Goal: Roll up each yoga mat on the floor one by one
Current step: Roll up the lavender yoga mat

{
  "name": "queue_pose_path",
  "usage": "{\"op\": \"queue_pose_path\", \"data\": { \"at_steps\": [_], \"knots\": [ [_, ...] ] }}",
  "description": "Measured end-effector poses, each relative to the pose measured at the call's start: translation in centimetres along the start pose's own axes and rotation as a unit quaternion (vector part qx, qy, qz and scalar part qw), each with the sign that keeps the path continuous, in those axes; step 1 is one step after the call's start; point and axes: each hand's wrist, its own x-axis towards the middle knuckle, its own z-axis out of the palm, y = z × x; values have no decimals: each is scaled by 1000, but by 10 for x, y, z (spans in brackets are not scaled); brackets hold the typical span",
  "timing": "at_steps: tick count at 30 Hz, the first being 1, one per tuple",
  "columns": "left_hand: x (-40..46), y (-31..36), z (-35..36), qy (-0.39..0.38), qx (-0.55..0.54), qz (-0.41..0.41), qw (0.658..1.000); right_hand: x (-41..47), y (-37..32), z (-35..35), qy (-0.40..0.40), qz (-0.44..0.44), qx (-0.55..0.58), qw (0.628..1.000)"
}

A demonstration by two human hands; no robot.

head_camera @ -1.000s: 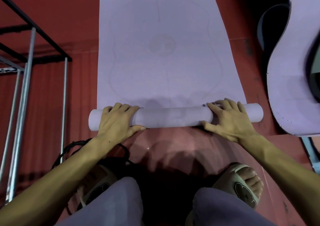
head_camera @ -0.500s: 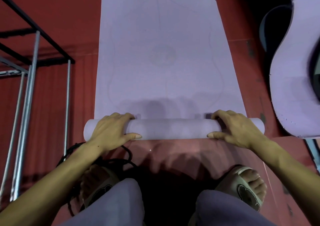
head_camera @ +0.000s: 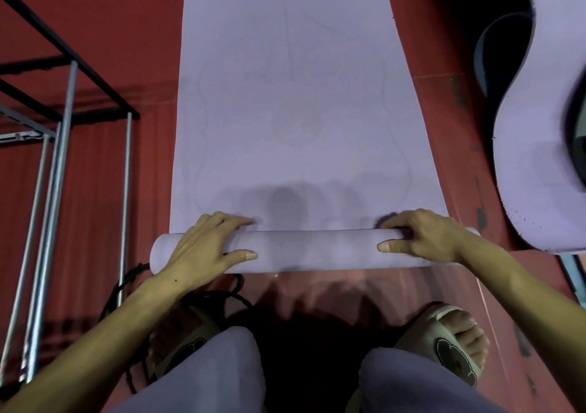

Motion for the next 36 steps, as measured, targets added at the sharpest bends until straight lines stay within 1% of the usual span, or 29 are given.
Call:
{"op": "queue_pose_path", "data": {
  "at_steps": [3,5,8,10,13,16,19,21,23,24,26,27,29,31,34,36],
  "knots": [
    [1,11,-1,24,39,43,998,5,9,5,5,-13,-18,1000],
    [-3,16,-1,31,59,56,996,6,8,5,19,10,-21,1000],
    [-6,24,-3,31,75,38,996,1,-1,0,60,55,17,997],
    [-3,31,-5,20,104,31,994,-3,-6,0,100,53,23,993],
    [4,40,-1,14,178,27,983,-4,-6,3,145,46,8,988],
    [8,44,3,25,217,21,976,-7,-6,8,186,51,-13,981],
    [8,45,2,34,213,18,976,-16,-9,18,269,24,-32,962],
    [9,45,1,30,205,6,978,-22,-7,25,295,-21,-40,954],
    [10,46,1,29,198,0,980,-31,4,31,267,-58,-43,961],
    [11,47,1,30,195,-1,980,-35,10,34,247,-63,-66,965],
    [11,47,1,32,193,-1,981,-42,20,41,235,-48,-137,961],
    [11,47,2,33,192,-2,981,-44,23,42,242,-39,-150,958],
    [10,46,5,41,187,-1,982,-46,24,40,255,-45,-139,956],
    [10,43,7,51,180,6,982,-45,26,35,238,-59,-129,961],
    [11,35,10,44,172,12,984,-39,33,27,207,-39,-40,977],
    [11,31,12,47,159,18,986,-35,37,20,190,-30,-18,981]
  ]
}}
